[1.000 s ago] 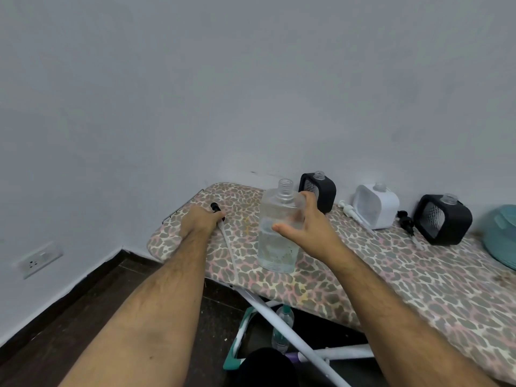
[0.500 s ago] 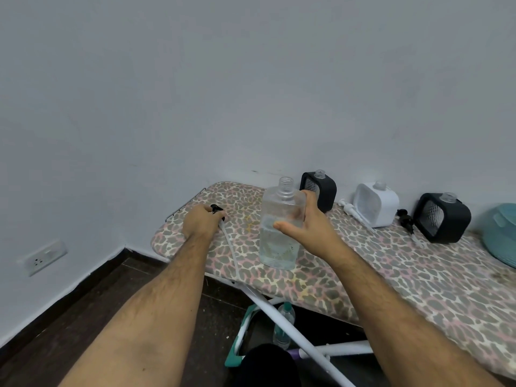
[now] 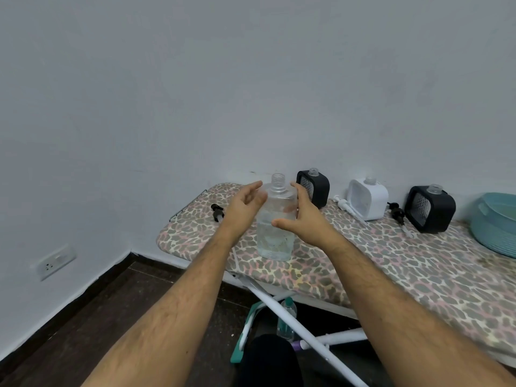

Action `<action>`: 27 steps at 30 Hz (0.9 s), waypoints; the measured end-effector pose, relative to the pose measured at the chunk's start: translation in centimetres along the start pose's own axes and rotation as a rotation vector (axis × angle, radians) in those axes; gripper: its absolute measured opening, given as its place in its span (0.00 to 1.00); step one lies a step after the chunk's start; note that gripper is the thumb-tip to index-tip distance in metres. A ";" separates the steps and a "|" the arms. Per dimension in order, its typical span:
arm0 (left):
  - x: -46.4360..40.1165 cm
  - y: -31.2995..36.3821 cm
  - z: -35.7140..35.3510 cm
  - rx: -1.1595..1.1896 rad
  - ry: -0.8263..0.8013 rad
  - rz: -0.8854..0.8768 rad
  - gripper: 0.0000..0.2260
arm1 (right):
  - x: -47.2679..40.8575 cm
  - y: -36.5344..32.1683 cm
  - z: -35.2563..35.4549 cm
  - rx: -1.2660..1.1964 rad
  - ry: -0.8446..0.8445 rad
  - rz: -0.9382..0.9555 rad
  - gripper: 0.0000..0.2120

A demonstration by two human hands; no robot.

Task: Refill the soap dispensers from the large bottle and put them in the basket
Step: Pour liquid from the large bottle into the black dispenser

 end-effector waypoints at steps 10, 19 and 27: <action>3.0 0.2 -1.6 -0.093 0.180 0.010 0.35 | 1.8 2.1 0.8 -0.083 -0.004 -0.091 0.33; 9.6 1.5 -6.4 -0.256 0.431 -0.132 0.05 | 3.6 4.5 3.1 -0.048 0.086 -0.113 0.25; 8.7 3.3 -13.4 -0.101 0.176 -0.057 0.11 | 5.0 6.1 8.8 -0.027 0.298 -0.118 0.16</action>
Point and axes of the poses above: each hand's wrist, its own x-axis away from the middle knuckle, its own z-axis out of the back of the hand, y = z × x, the point moved 2 cm from there along -x, towards the middle knuckle, and after that the axes turned 14 degrees about -x, right-handed, at the moved point
